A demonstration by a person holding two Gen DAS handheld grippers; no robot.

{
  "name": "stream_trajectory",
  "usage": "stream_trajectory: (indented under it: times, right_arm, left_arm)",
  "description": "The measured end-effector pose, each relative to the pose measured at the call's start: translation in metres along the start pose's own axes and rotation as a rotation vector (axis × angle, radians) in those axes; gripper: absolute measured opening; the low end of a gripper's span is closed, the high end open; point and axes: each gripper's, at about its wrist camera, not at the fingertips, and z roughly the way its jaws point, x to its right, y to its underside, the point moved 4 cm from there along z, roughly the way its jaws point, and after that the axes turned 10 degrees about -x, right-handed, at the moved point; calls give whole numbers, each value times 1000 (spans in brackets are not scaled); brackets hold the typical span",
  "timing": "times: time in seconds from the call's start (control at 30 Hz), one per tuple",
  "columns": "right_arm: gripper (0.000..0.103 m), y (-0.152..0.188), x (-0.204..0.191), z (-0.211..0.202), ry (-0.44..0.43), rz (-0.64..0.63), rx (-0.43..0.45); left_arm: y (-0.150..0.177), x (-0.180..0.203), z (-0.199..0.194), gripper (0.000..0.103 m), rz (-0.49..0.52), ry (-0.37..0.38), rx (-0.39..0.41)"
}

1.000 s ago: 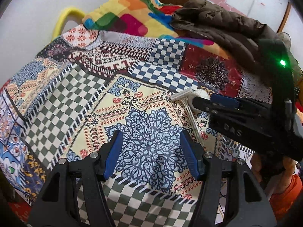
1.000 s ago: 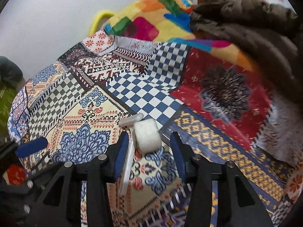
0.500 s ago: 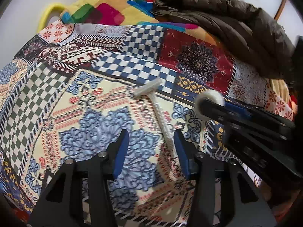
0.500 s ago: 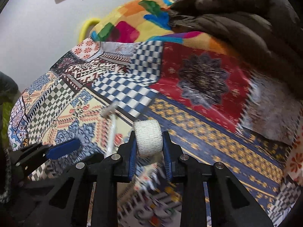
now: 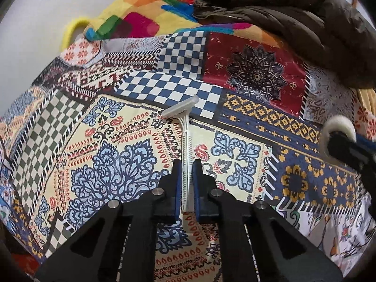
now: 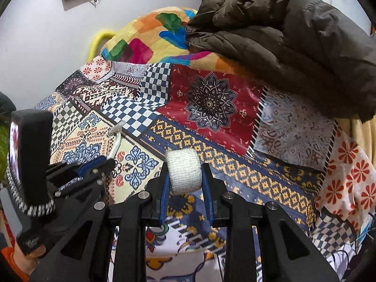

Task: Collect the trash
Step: 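Grasp the white razor with the left gripper while the right gripper grasps the white tape roll, then carry the razor and tape roll off the bed over the white bin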

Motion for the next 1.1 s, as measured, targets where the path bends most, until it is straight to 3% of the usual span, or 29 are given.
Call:
stream_trajectory:
  times: [0.33,0.7,1.1]
  right_arm:
    - [23,20,-5,-30,9,2,-4]
    - [23,43,-16,-92,18,22,28]
    - [23,78,-66,-166,-22,16,88]
  left_arm:
    - [23,1,-25,7,-8,92,-61]
    - [54,-4,-128,7,23,137,35]
    - [112,-35,-238,7,56,87,160]
